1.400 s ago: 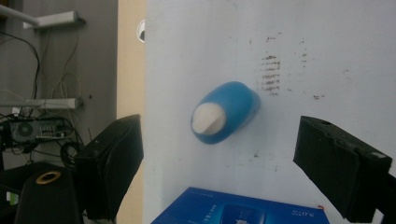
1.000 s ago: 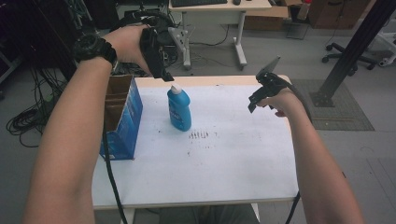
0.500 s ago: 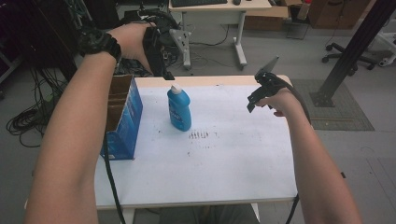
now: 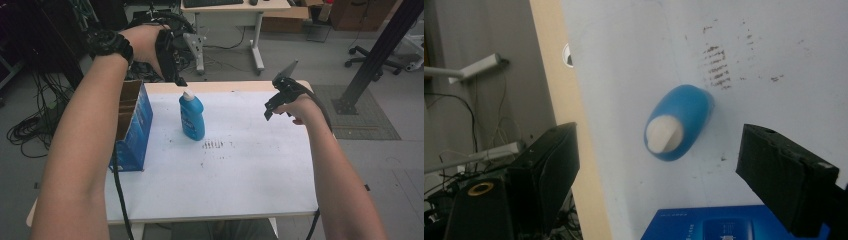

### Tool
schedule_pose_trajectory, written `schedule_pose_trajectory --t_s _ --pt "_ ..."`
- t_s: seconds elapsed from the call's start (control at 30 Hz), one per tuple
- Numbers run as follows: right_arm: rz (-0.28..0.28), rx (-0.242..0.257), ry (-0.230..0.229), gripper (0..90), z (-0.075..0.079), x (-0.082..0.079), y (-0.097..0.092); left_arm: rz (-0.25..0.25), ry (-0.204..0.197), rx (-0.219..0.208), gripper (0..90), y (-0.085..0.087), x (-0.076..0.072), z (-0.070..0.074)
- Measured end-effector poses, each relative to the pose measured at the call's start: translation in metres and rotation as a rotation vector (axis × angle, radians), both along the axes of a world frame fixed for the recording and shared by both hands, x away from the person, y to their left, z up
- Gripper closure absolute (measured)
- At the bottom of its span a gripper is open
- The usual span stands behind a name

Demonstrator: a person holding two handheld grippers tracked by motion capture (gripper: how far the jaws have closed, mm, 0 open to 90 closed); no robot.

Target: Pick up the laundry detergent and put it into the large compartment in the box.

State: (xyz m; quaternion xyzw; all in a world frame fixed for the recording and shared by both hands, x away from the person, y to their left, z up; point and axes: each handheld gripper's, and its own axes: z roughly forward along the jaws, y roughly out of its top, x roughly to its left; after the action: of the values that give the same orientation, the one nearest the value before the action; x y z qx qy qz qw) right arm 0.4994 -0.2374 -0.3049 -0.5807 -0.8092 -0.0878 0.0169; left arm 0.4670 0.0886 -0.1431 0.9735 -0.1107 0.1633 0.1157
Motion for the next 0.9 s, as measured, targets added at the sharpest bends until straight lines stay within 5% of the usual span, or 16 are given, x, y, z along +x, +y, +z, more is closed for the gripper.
schedule_pose_trajectory --t_s 0.9 --pt "-0.009 -0.006 0.001 11.9 0.0 0.0003 -0.0003 0.0 -0.013 -0.003 18.6 -0.0031 0.0069 -0.0064"
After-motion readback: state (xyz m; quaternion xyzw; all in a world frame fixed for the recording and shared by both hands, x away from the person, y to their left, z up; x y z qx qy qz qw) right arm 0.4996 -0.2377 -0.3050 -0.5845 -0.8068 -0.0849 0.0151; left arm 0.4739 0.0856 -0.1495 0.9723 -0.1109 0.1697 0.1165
